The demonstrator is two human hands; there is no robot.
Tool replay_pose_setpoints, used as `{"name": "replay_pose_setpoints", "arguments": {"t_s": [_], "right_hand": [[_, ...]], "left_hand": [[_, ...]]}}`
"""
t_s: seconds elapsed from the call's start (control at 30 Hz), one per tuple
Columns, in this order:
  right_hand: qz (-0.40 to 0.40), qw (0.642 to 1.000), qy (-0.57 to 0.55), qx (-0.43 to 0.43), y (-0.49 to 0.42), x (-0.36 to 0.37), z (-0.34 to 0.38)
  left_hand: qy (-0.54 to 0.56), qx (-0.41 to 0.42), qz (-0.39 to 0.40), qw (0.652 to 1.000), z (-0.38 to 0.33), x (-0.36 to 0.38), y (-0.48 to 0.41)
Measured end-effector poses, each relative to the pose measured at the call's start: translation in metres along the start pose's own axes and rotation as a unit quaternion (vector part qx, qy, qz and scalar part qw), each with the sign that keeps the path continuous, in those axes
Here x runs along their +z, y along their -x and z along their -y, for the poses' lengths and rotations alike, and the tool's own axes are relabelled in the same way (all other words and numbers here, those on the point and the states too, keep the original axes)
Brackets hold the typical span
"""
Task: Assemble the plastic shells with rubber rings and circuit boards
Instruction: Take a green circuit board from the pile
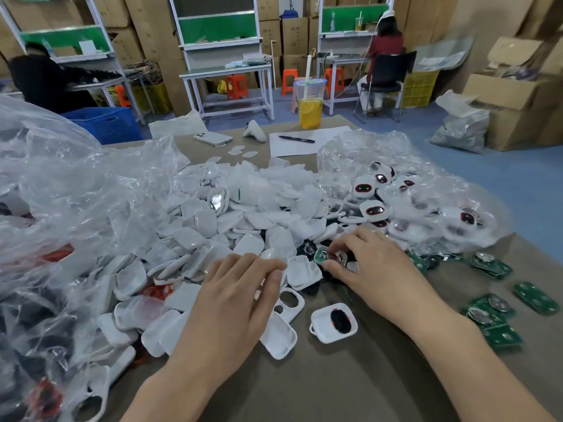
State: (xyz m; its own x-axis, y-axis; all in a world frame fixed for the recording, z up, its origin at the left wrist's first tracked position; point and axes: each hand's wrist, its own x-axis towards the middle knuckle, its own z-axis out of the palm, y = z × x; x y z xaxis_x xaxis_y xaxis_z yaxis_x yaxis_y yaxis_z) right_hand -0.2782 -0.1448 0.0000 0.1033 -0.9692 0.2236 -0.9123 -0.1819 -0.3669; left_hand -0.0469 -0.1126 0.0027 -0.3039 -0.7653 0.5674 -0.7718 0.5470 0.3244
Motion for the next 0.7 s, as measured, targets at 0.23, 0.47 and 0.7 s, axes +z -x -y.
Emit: {"name": "replay_pose_setpoints", "arguments": {"t_s": [0.23,0.47,0.7], "right_hand": [[-0.140,0.985,-0.079,0.060,0.007,-0.015,-0.007],[-0.123,0.986,-0.078,0.080,0.010,-0.014,-0.009],[-0.132,0.989,-0.060,0.042,0.010,-0.008,0.000]], "left_hand": [[-0.003,-0.020,0.017,1.000,0.000,0.000,0.001],[-0.005,-0.032,0.013,0.999,0.000,0.002,-0.001],[-0.039,-0.085,0.042,0.995,-0.006,0.009,-0.039]]}}
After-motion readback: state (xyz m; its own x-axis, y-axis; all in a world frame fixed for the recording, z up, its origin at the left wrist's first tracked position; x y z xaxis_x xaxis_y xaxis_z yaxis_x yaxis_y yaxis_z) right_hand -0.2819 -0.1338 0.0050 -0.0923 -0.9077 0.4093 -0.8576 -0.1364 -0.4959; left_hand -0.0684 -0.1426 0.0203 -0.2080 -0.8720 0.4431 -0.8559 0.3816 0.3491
